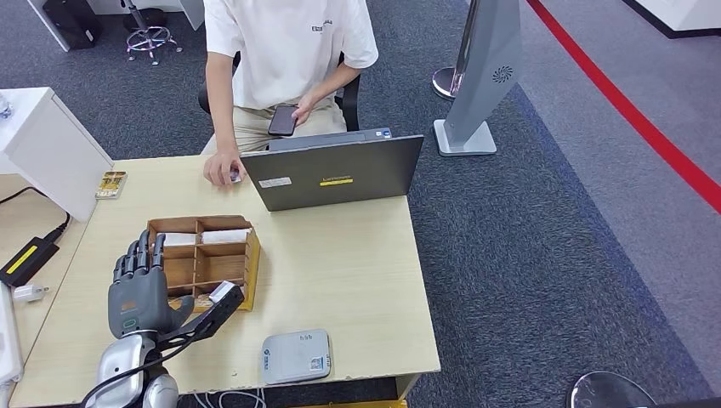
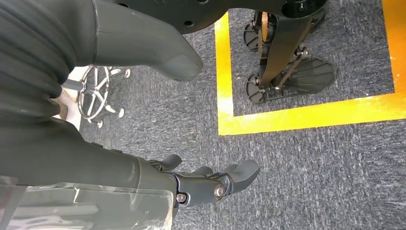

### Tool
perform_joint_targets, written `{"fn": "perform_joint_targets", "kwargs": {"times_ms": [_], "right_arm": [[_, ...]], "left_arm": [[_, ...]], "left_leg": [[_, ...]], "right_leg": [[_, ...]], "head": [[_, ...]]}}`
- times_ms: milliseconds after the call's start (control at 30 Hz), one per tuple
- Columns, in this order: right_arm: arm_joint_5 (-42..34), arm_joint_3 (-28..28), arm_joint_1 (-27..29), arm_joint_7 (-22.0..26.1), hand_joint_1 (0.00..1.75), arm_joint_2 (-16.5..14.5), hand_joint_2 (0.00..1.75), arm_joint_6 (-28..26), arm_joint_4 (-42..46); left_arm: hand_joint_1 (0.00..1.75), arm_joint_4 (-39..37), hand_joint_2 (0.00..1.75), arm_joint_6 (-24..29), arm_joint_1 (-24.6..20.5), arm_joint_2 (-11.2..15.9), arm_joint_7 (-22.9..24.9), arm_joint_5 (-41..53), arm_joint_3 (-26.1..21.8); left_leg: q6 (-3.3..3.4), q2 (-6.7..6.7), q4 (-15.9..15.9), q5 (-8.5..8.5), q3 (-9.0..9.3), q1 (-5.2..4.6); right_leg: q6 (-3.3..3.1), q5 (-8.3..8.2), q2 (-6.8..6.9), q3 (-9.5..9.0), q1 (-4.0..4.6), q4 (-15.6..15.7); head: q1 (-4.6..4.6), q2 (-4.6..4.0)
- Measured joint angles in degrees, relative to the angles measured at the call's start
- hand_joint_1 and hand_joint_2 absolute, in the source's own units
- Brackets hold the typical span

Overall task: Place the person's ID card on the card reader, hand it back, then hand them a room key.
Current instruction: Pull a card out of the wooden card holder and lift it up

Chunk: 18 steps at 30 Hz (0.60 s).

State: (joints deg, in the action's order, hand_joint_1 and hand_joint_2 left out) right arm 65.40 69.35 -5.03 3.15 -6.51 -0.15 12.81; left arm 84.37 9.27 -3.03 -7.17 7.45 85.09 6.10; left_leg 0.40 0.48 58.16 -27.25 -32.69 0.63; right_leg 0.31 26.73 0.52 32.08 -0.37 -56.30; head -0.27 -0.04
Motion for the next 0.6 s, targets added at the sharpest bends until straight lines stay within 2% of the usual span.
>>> {"fn": "perform_joint_targets", "kwargs": {"times_ms": [600], "right_arm": [[0.0, 0.0, 0.0, 0.0, 0.00, -0.1, 1.75, 0.0, 0.0]], "left_arm": [[0.00, -0.3, 1.75, 0.3, 0.0, 0.0, 0.1, 0.0, 0.3]], "left_leg": [[0.00, 0.00, 0.0, 0.00, 0.00, 0.00]], "right_leg": [[0.00, 0.00, 0.00, -0.01, 0.00, 0.0]], "head": [[0.01, 0.00]]}}
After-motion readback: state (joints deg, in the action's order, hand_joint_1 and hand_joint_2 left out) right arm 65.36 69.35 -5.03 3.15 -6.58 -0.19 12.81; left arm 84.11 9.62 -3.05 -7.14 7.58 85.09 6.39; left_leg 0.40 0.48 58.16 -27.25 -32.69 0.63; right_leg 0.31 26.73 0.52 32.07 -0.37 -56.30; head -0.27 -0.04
